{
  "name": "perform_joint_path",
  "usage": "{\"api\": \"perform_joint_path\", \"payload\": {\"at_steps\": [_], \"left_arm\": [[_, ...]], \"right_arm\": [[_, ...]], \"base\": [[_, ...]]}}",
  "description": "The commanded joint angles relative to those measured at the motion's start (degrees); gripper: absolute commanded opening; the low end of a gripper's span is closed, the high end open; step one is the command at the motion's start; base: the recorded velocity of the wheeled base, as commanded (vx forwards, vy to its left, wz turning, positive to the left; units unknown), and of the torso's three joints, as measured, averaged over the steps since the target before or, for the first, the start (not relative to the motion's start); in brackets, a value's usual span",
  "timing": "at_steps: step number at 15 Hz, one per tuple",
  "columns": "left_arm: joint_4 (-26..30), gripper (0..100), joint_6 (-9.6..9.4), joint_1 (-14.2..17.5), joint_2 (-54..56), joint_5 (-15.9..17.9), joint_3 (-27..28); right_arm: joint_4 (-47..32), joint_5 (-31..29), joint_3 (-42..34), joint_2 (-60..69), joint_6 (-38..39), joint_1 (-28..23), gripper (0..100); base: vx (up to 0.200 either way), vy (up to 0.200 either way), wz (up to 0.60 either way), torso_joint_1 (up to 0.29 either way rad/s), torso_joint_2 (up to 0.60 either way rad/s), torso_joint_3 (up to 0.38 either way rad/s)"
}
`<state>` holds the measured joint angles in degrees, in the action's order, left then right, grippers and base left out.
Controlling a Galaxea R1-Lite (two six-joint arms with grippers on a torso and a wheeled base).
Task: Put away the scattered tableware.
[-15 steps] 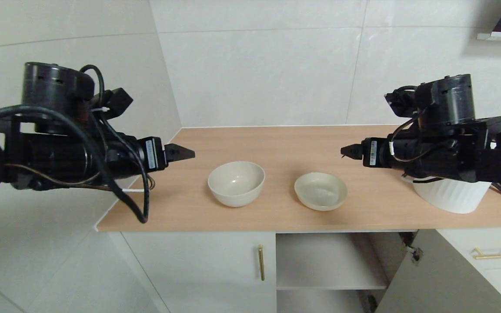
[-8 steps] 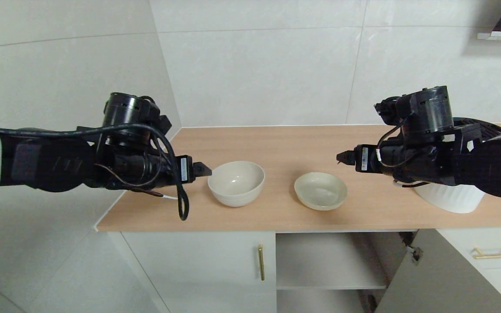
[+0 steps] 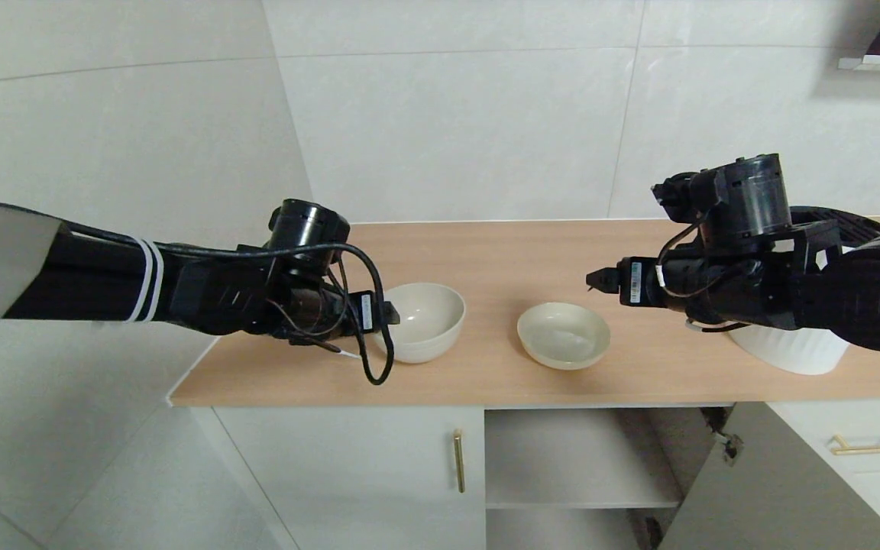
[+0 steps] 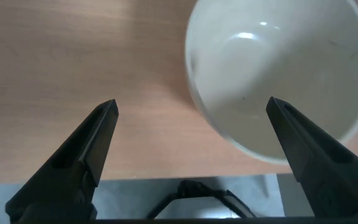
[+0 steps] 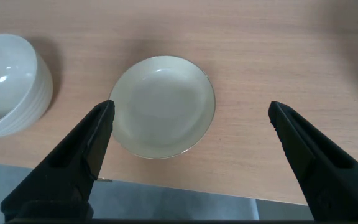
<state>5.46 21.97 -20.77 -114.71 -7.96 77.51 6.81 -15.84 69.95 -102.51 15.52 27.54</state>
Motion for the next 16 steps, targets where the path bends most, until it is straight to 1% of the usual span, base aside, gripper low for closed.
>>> {"api": "perform_joint_path", "payload": {"at_steps": [1,5,6,13,14,15,16], "left_arm": [[-0.1,100,0.01,-0.06,-1.39,-0.13,0.63],[-0.63,100,0.36,0.03,-3.06,-0.21,1.68],[-0.63,0,1.06,0.12,-3.32,-0.21,2.12],[-0.63,0,1.59,0.29,-3.41,-0.13,2.47],[-0.63,0,3.17,0.21,-2.27,-0.13,2.38],[-0.63,0,3.96,0.29,-0.69,-0.13,2.12],[-0.54,0,4.31,0.21,1.69,-0.13,1.33]], "right_arm": [[0.04,0.02,0.1,0.21,0.3,0.06,100],[0.04,0.02,0.1,0.12,0.48,0.06,100],[0.04,0.02,0.1,0.21,0.48,0.06,100],[0.04,0.02,0.1,0.21,0.48,0.06,100],[0.04,0.02,0.1,0.21,0.48,0.06,100],[0.04,0.02,0.1,0.21,0.48,0.06,100],[0.04,0.02,0.01,0.03,0.48,0.06,100]], "base": [[0.0,0.0,0.0,0.0,0.0,0.0],[0.0,0.0,0.0,0.0,0.0,0.0],[0.0,0.0,0.0,0.0,0.0,0.0],[0.0,0.0,0.0,0.0,0.0,0.0],[0.0,0.0,0.0,0.0,0.0,0.0],[0.0,0.0,0.0,0.0,0.0,0.0],[0.0,0.0,0.0,0.0,0.0,0.0]]}}
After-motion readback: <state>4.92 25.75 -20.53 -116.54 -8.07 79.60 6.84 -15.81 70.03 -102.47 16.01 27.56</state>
